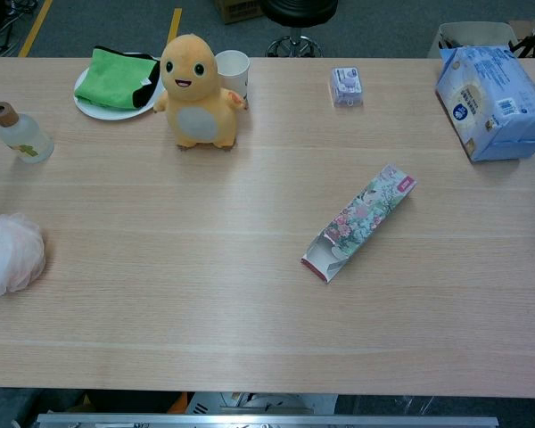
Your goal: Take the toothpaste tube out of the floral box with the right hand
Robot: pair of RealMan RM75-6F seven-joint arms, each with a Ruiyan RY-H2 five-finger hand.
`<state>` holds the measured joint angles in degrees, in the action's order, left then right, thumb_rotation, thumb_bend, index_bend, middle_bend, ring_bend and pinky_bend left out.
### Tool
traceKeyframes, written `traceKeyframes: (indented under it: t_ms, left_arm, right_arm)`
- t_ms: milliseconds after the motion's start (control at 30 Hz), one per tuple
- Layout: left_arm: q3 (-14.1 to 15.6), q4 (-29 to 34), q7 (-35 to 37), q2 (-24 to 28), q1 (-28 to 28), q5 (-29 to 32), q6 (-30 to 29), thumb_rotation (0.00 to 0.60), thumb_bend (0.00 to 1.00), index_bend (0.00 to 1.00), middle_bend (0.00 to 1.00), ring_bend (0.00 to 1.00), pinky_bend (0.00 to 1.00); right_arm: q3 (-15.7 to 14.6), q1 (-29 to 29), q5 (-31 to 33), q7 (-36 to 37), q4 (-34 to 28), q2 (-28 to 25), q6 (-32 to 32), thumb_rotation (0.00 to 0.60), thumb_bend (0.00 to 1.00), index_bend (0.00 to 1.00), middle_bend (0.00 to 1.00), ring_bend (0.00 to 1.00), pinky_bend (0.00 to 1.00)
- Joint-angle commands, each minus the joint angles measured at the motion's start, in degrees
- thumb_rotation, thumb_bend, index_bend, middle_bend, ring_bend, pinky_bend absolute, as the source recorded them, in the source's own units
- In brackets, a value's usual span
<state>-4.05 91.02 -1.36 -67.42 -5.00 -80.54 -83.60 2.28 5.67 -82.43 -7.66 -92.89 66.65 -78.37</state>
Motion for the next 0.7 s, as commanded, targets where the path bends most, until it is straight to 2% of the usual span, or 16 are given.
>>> traceKeyframes:
  t_ms: [33,600,700]
  left_arm:
    - [0.18,-0.05,0.15,0.01,0.15,0.16,0.16,0.600,0.17,0.36,0.22,0.17,0.28]
    - [0.31,-0.05,0.19,-0.04,0.66,0.57,0.05,0.600,0.17,0.37,0.23,0.17,0.28]
    - [0.28,-0.09,0.32,-0.04,0.80,0.73,-0.04,0.600,0.17,0.37,0.23,0.17,0.28]
  right_arm:
    - [-0.03,0.36,0.18,0.01,0.34,0.46,0.59,0.600,0.44,0.54,0.38,0.20,0.26]
    - [0.11,1.83,-1.22,1.57,1.52,0.73,1.41,0.600,0.45,0.54,0.38,0.20,0.27]
    - [-0.06,2.11,-1.87,2.14,1.75,0.58,1.55,0.600,0.41,0.49,0.37,0.20,0.27]
